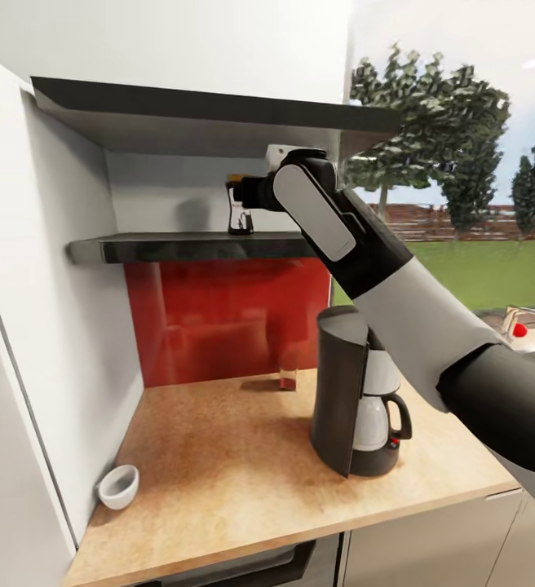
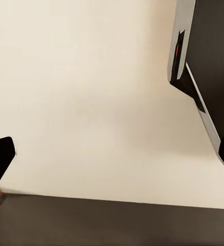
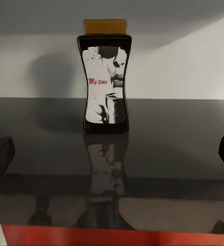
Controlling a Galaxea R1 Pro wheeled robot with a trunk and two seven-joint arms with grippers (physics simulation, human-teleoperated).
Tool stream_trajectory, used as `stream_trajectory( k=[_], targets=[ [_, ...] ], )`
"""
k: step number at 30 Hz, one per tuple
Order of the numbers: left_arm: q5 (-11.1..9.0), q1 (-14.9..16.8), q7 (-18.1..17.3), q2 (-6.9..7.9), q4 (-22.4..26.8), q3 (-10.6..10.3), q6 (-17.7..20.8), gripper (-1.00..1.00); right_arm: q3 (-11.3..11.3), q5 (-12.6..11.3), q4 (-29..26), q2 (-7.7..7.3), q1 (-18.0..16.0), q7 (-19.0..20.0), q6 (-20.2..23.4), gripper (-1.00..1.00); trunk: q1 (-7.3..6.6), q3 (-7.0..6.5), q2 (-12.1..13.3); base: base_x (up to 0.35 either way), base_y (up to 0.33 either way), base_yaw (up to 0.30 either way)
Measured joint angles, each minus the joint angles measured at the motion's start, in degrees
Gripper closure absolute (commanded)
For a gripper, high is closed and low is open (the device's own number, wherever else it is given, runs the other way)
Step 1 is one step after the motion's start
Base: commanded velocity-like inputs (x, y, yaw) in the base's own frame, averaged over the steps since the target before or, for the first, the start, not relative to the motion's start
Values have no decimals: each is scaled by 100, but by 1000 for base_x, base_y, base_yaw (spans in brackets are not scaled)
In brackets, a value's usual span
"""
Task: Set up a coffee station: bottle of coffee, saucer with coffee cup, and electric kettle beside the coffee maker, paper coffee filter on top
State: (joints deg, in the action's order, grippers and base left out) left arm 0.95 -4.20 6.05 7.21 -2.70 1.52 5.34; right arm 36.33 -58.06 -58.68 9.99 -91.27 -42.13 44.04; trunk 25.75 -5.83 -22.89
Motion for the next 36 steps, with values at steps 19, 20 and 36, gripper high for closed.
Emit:
stream_trajectory(
  k=[19,20,36],
  targets=[
    [0,0,-2,0,0,-7,0,-100,0,-1,-35,1,26,0,-7,-100,0,0,0,114,77,0],
    [0,0,-2,0,0,-8,0,-100,-1,-1,-35,1,26,0,-8,-100,1,0,0,39,16,0],
    [0,-301,-22,6,-5,-18,-4,-100,-2,-2,-38,1,25,0,-8,-100,0,0,-1,32,2,0]
  ],
)
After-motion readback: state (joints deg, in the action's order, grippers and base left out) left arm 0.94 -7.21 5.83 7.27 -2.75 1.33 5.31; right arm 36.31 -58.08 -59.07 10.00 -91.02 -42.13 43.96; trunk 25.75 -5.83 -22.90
